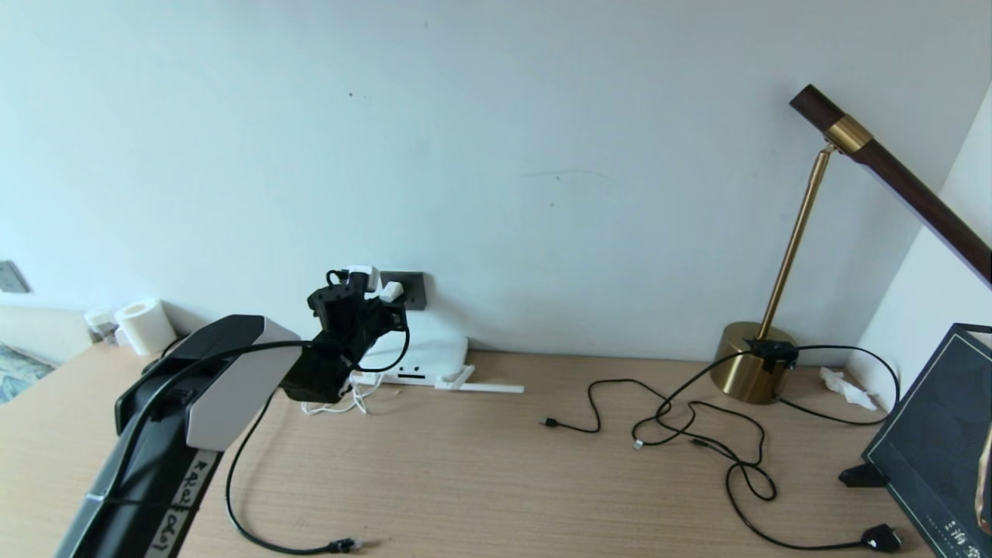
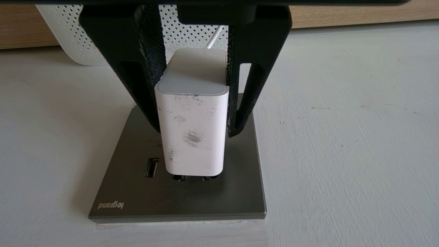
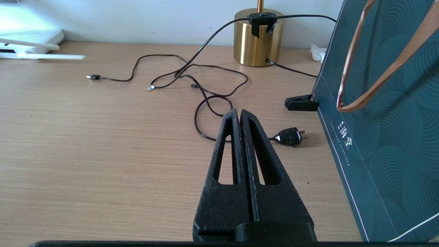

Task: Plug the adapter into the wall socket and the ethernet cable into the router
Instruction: Plug plug into socket

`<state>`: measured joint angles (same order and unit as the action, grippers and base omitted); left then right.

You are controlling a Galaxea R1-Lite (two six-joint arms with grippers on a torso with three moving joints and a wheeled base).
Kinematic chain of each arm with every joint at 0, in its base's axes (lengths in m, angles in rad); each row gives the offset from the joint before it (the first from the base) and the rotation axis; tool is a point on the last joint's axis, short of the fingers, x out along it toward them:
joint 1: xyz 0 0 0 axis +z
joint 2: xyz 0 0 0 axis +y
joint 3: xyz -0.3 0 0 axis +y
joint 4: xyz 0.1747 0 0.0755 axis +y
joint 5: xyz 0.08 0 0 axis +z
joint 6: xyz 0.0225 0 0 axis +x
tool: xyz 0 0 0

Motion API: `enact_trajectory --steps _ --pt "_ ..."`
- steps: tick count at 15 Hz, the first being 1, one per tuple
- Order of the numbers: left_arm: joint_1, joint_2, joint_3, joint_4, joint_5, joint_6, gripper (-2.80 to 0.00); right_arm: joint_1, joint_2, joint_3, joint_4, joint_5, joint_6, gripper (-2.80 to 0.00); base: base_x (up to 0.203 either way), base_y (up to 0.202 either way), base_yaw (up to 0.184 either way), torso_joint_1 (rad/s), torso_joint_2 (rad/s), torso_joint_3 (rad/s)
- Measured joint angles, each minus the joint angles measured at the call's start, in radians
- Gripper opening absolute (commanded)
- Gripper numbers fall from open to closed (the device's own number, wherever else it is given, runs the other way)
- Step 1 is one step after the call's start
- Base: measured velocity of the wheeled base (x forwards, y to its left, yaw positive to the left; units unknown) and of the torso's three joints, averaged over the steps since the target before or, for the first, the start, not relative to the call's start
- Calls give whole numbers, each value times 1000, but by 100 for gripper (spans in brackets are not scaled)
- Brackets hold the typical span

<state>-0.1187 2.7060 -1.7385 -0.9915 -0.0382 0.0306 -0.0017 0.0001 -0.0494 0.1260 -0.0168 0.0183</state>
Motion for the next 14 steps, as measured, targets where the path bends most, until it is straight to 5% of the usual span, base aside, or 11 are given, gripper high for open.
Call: enact_trajectory --steps 14 --pt "-7 -28 44 -11 5 -14 -280 0 0 0 0 0 0 -280 0 0 0 0 0 0"
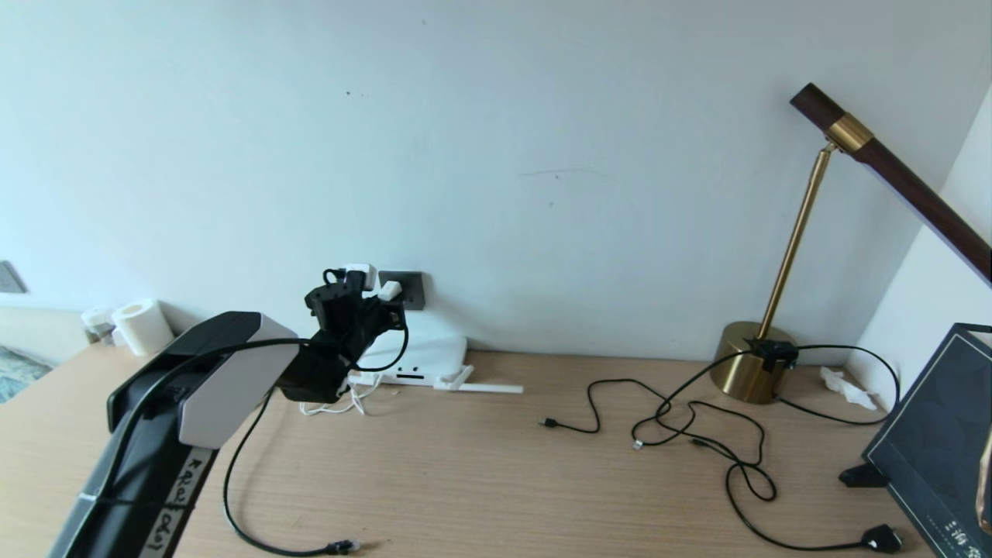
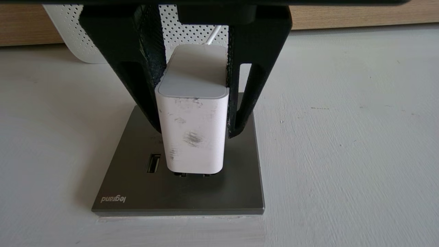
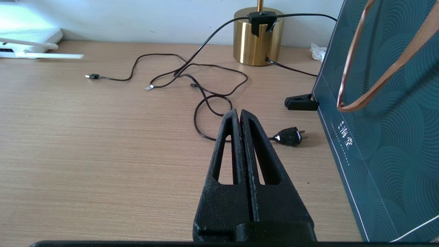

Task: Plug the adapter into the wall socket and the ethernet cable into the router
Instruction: Plug plug into socket

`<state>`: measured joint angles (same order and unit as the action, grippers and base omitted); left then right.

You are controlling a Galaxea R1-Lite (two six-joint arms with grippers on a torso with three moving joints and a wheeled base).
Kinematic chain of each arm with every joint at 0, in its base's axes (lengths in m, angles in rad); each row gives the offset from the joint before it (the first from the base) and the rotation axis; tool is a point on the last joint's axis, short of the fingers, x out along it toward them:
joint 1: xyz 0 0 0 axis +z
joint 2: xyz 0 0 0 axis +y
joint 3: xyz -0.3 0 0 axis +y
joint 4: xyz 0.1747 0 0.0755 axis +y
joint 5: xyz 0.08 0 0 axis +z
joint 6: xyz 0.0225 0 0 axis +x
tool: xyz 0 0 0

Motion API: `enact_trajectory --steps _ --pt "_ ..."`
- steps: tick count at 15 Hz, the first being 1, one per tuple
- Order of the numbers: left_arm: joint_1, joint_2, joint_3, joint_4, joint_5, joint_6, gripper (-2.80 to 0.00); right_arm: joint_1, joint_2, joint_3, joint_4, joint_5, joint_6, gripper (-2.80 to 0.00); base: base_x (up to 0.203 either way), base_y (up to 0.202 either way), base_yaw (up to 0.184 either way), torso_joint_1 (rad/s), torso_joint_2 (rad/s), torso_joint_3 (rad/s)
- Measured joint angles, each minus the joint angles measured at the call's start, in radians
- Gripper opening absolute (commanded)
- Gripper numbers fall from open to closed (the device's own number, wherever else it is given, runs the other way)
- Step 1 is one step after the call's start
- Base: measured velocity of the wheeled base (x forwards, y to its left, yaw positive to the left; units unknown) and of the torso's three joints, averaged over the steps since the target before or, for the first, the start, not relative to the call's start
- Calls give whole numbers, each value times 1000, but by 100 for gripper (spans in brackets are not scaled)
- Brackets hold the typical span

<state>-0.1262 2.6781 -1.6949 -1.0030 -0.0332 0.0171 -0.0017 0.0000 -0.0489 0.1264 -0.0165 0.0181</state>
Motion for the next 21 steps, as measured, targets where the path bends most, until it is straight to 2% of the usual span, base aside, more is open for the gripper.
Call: enact_trajectory --steps 3,21 --pt "-17 -1 -3 6 25 -39 -280 0 0 0 0 0 0 -280 0 0 0 0 0 0" --pt "-40 29 -82 45 50 -43 -280 0 0 0 0 0 0 -280 0 0 0 0 0 0"
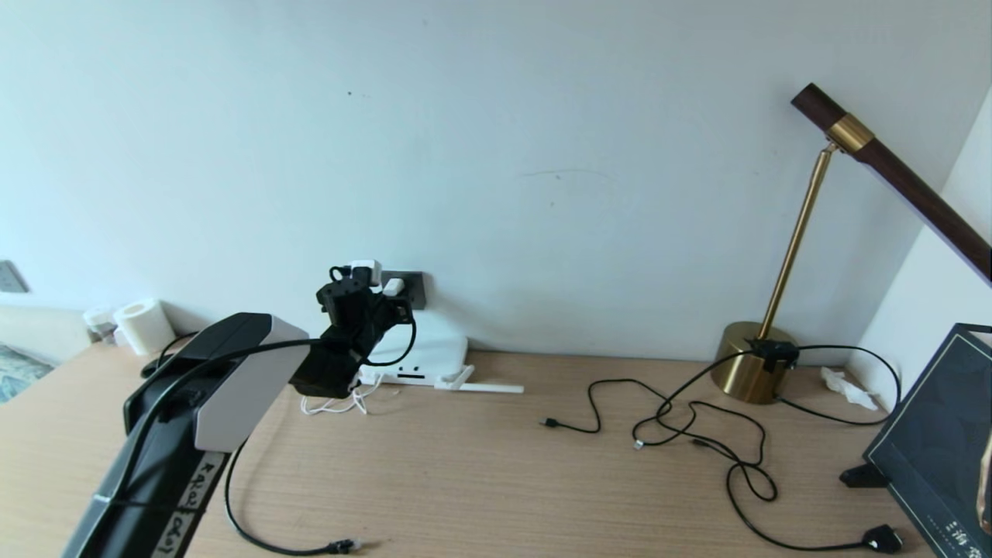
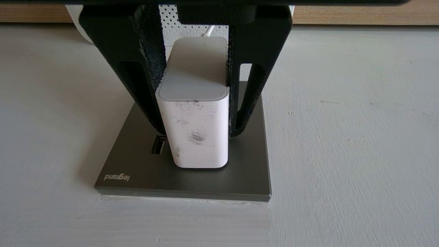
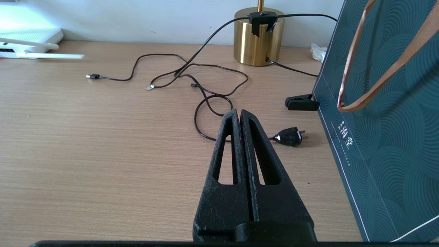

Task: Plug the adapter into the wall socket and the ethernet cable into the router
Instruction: Plug plug into socket

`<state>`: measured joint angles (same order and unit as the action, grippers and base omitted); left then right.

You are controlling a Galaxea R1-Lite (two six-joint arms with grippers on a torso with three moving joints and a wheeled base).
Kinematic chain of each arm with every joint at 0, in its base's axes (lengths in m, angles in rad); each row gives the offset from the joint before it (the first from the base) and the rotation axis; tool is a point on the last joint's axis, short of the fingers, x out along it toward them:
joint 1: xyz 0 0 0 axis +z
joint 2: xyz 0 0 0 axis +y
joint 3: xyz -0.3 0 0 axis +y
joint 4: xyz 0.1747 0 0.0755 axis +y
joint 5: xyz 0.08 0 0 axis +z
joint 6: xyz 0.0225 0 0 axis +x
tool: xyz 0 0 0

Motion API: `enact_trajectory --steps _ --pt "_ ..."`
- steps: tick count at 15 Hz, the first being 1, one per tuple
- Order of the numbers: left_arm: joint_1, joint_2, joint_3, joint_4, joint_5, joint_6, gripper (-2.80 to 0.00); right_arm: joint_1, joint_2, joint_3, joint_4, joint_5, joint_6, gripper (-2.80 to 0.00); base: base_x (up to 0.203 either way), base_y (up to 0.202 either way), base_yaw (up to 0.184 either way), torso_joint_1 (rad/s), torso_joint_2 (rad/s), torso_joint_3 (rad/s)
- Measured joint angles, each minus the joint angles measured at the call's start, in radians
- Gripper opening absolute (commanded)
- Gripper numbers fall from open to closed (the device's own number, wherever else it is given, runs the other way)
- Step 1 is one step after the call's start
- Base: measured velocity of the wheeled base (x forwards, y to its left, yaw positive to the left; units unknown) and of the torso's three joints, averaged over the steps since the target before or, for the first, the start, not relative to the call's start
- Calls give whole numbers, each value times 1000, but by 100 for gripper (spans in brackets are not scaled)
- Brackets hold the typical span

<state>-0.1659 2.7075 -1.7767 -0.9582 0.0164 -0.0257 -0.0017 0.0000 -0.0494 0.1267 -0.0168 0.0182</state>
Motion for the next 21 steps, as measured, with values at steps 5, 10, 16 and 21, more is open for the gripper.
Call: enact_trajectory --steps 5,10,16,21 --pt "5 5 -16 19 -1 0 -280 0 0 0 0 0 0 -280 0 0 0 0 0 0" --pt "6 7 -20 19 -1 0 -280 0 0 0 0 0 0 -280 0 0 0 0 0 0" --pt "6 11 -20 17 -1 0 0 0 0 1 0 0 0 -280 0 0 0 0 0 0" --pt "4 11 -14 5 -2 0 0 0 0 0 0 0 0 -280 0 0 0 0 0 0"
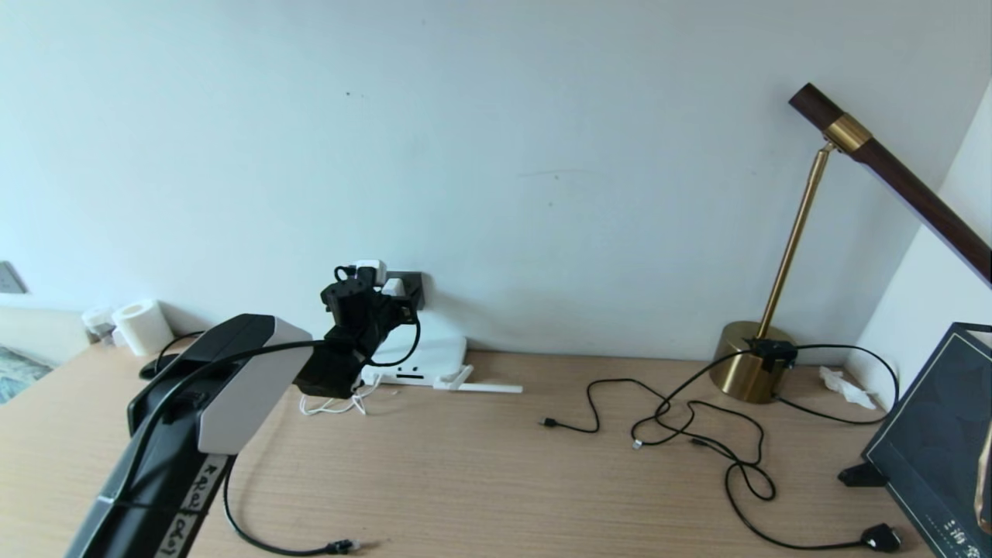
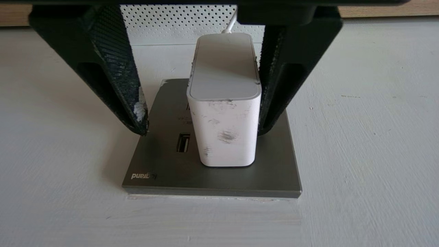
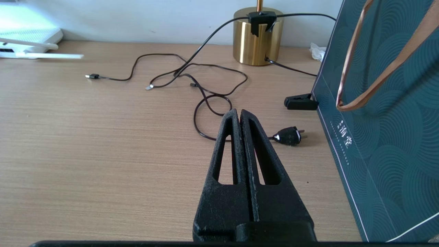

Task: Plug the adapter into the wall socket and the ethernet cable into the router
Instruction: Plug plug into socket, then pick up cable

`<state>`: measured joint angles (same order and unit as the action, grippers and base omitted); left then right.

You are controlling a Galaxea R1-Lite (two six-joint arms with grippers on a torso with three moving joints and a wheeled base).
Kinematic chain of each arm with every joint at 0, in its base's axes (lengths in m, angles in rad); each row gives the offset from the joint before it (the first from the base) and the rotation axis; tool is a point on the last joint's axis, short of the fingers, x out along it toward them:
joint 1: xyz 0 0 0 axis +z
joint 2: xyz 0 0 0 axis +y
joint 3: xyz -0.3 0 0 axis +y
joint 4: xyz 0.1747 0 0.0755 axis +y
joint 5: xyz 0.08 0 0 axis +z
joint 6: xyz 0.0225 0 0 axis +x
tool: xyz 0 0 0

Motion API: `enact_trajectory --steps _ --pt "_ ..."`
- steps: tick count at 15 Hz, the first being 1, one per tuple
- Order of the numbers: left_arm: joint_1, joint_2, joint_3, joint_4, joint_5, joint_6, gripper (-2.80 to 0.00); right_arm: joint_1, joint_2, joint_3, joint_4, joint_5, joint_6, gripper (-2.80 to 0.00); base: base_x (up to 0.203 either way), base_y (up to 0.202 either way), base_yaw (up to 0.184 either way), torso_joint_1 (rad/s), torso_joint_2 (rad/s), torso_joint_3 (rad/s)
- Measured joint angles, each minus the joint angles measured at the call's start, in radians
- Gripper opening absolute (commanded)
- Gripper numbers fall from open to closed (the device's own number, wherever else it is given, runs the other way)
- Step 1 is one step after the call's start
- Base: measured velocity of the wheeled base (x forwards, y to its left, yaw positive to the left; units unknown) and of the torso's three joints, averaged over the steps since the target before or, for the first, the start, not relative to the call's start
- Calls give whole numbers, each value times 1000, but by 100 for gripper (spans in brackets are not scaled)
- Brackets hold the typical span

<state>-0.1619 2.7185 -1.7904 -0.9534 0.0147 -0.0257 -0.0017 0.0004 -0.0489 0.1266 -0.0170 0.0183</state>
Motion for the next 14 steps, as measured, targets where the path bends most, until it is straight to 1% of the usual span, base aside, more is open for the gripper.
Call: enact_trajectory --steps 3,5,9,14 --pt "3 0 9 -2 5 0 0 0 0 0 0 0 0 -280 0 0 0 0 0 0" --pt "2 -5 50 -18 7 2 0 0 0 0 0 0 0 -280 0 0 0 0 0 0" --pt "0 -57 226 -142 7 6 0 0 0 0 0 1 0 -280 0 0 0 0 0 0" --pt "-12 -218 495 -297 3 6 0 0 0 0 0 0 0 -280 0 0 0 0 0 0"
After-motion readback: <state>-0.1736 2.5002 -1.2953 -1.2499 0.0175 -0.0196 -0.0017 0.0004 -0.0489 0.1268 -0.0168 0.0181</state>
